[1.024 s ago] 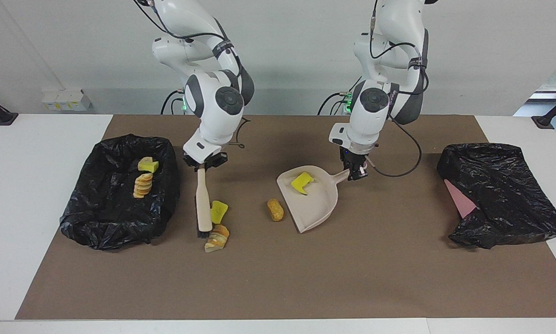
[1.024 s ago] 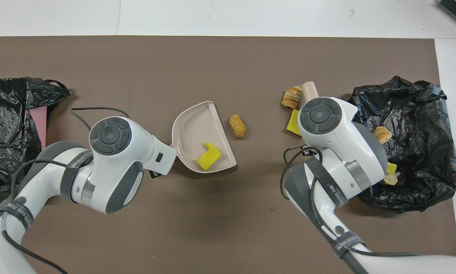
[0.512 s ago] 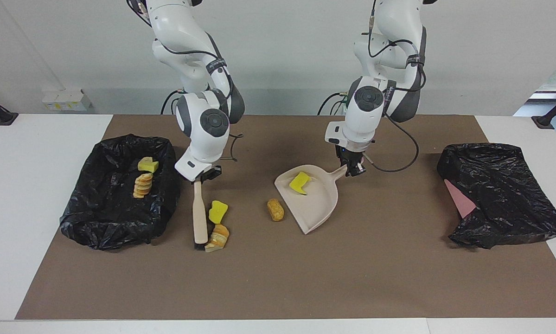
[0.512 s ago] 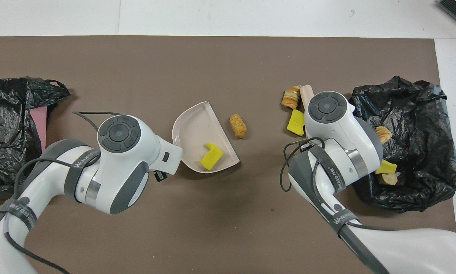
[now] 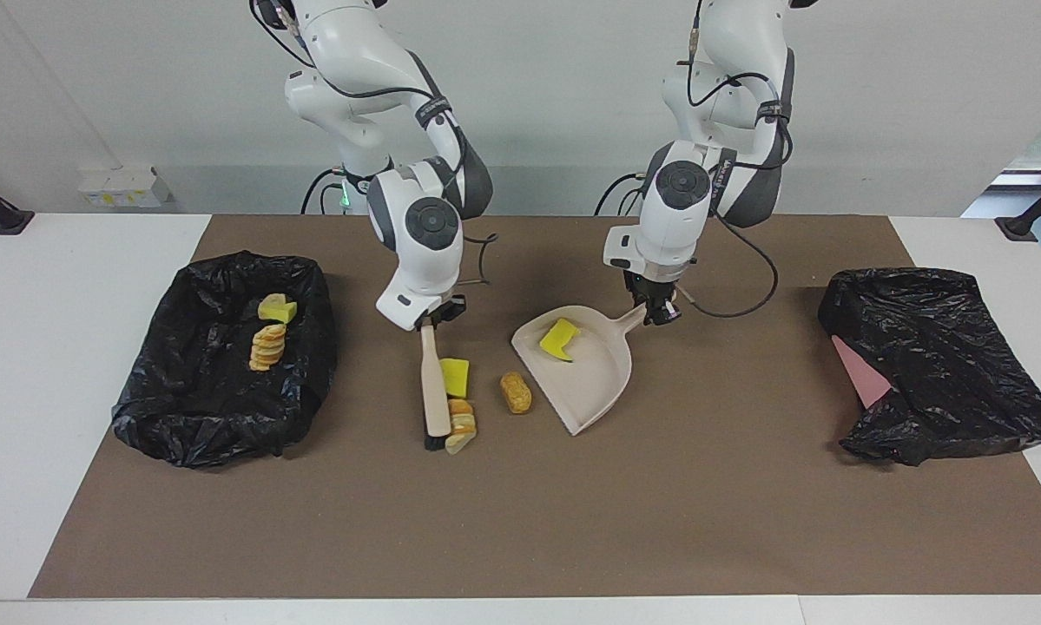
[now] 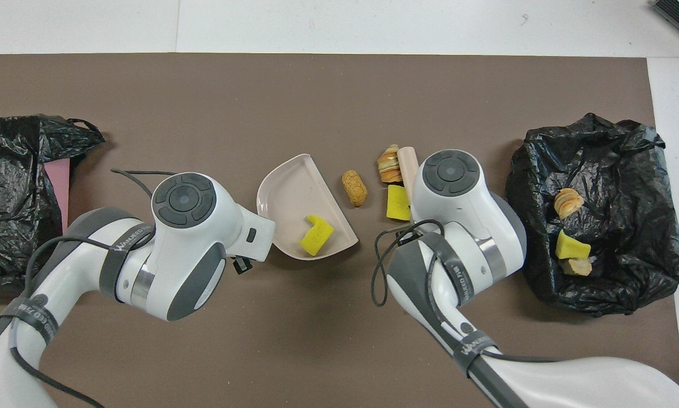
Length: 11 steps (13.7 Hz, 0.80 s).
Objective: Sweep and dump trash in bin
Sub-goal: 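Sweep the remaining pieces into the dustpan with the right gripper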
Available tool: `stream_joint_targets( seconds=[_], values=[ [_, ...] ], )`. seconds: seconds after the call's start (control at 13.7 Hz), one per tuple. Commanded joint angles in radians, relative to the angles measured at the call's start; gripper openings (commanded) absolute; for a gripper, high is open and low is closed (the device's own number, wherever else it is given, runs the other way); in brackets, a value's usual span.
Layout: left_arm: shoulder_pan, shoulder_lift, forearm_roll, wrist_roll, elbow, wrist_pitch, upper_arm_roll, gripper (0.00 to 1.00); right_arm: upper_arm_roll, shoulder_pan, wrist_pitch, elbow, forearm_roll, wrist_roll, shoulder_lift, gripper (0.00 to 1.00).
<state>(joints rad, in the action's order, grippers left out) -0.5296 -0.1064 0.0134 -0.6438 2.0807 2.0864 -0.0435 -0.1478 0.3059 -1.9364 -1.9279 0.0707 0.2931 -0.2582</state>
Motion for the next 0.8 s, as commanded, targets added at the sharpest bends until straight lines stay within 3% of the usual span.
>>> stream_joint_targets(
  seconds=[0.0,0.37,0.73],
  values=[
    [-0.013,0.013,0.023,0.016,0.01,-0.02,-0.006,0.0,-0.004,0.073,0.008,-0.037,-0.072,0.015,0.037,0.0],
    [-0.013,0.025,0.023,-0.022,0.042,0.01,-0.004,0.0,-0.004,0.192,0.014,-0.037,-0.137,0.078,0.066,0.0],
    [0.011,0.005,0.022,-0.138,0.062,0.115,-0.004,0.0,-0.004,0.208,0.025,-0.017,-0.134,0.092,0.08,0.0]
  ],
)
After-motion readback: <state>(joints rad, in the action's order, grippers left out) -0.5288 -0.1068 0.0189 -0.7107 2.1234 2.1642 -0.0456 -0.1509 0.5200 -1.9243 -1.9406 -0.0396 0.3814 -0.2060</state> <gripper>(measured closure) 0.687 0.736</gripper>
